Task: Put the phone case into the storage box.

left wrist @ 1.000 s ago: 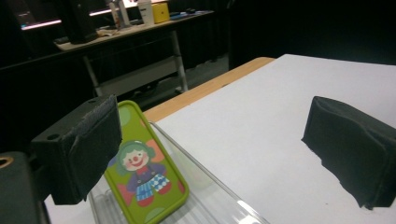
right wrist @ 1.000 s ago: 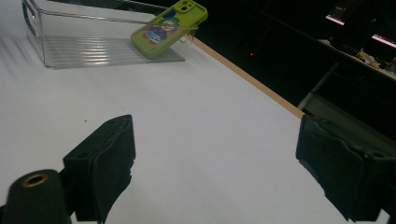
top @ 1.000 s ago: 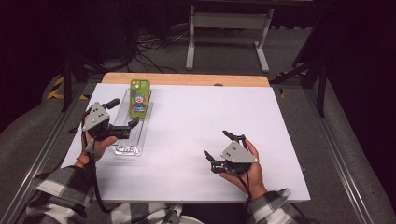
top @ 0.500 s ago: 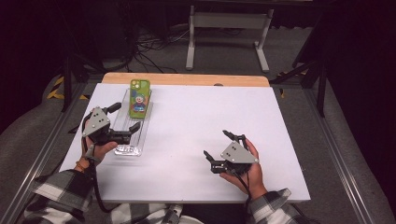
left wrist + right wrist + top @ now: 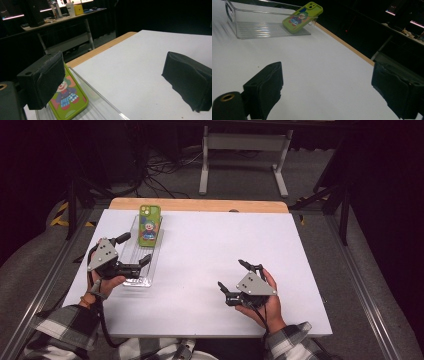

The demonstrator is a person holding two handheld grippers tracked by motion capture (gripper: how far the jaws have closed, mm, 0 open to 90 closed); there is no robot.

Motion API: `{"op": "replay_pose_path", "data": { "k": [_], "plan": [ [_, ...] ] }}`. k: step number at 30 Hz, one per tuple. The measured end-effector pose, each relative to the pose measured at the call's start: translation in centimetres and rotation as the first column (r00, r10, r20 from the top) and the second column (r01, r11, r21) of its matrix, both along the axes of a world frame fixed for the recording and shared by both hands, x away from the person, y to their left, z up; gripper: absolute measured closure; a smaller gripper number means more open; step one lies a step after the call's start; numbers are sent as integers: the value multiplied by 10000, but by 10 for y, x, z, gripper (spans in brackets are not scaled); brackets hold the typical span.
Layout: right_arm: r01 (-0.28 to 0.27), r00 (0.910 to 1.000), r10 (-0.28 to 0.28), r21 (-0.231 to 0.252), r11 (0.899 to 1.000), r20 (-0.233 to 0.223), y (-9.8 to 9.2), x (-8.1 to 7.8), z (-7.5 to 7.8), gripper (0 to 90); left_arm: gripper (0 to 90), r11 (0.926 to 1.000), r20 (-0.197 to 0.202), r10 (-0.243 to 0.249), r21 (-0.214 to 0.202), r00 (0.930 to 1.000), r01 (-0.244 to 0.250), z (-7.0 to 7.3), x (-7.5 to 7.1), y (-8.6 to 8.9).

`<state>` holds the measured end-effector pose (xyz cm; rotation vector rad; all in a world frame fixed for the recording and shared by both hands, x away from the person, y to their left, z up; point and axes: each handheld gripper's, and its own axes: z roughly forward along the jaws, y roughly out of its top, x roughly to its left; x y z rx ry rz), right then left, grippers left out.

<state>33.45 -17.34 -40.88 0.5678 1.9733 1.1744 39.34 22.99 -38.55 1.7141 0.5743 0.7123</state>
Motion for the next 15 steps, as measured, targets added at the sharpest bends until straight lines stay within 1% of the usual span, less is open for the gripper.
{"op": "replay_pose_path", "data": {
  "k": [1,2,3,7,12,15],
  "plan": [
    [-14,10000,14,-7,10000,4,0,0,0,112,48,10000,69,9,67,10000,-10,0,-1,0],
    [-8,10000,8,2,10000,11,0,0,0,111,48,10000,45,-15,80,10000,15,0,-2,-1],
    [-12,10000,12,13,10000,19,0,0,0,109,48,10000,94,-19,1,10000,19,0,-3,-2],
    [-30,10000,30,42,10000,51,-1,-1,1,105,48,9999,128,-110,112,9999,109,0,-7,-4],
    [-93,10000,93,192,9998,13,-2,-2,1,96,48,9995,121,-193,236,9997,190,-2,-10,-6],
    [-69,10000,68,261,9996,33,-1,-2,2,77,48,9994,44,-266,236,9996,265,-4,-11,-8]
  ]
}}
